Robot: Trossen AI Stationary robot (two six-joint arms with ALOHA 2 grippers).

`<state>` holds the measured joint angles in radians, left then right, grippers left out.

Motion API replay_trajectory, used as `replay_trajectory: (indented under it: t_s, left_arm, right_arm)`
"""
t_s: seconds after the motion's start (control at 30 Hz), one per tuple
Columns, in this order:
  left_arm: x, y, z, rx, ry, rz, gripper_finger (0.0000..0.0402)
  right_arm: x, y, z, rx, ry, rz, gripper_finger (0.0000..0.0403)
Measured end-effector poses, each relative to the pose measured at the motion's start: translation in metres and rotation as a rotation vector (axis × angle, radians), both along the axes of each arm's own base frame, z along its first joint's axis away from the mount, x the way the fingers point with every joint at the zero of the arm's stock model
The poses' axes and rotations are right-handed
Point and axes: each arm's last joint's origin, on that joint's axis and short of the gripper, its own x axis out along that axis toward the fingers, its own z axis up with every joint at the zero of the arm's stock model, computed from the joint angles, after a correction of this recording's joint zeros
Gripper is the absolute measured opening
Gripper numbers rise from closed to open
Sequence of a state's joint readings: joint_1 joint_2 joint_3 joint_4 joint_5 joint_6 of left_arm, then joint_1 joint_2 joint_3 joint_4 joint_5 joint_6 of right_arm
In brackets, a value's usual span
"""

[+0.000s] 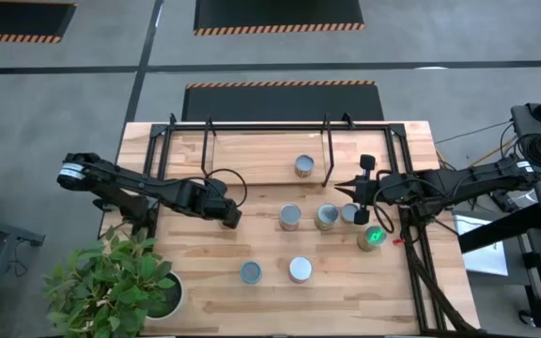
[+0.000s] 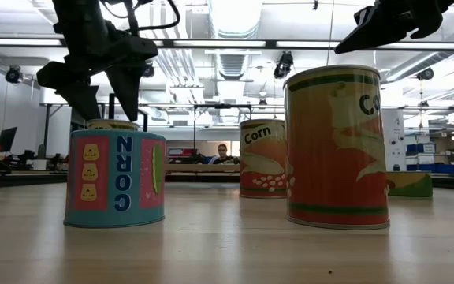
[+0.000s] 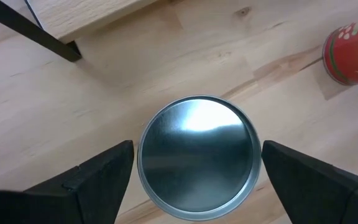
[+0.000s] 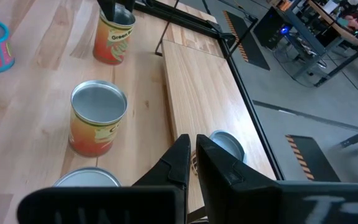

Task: Pick and place cans onto a shelf
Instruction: Put the big orange canned bean on the shelf

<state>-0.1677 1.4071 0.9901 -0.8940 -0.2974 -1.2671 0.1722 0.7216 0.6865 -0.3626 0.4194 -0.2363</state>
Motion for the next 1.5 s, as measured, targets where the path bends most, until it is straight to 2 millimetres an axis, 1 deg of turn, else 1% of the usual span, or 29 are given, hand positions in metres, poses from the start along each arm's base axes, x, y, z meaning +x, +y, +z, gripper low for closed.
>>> replay_trajectory:
  t_s: [0.47, 0.77, 1.13, 1.2, 1.27, 1.37, 1.5]
  left_arm:
    - [0.002, -0.003, 0.0, -0.04, -0.011, -0.027, 0.0344]
    - [0.012, -0.005, -0.021, -0.019, 0.065, -0.038, 0.0343]
    - [0.014, -0.004, -0.021, -0.011, 0.044, 0.019, 0.0302]
    - [0.015, -0.005, -0.019, -0.019, 0.025, 0.022, 0.0302]
    - [0.019, -0.005, -0.012, -0.024, -0.001, 0.02, 0.0303]
    - [0.028, -0.006, 0.003, -0.001, -0.049, -0.01, 0.0306]
    - [0.043, 0.004, 0.026, 0.051, -0.1, -0.062, 0.0306]
  right_arm:
    - [0.0, 0.0, 0.0, 0.0, 0.0, 0.0, 0.0018]
    - [0.0, 0.0, 0.0, 0.0, 0.002, -0.001, 0.0018]
    - [0.0, 0.0, 0.0, 0.0, 0.001, -0.001, 0.0018]
    - [0.0, 0.0, 0.0, 0.0, 0.001, -0.001, 0.0018]
    - [0.0, 0.0, 0.0, 0.004, 0.0, -0.003, 0.0018]
    - [0.0, 0.0, 0.0, 0.002, 0.001, -0.002, 0.0018]
    - [0.0, 0.0, 0.0, -0.009, 0.004, 0.003, 0.0018]
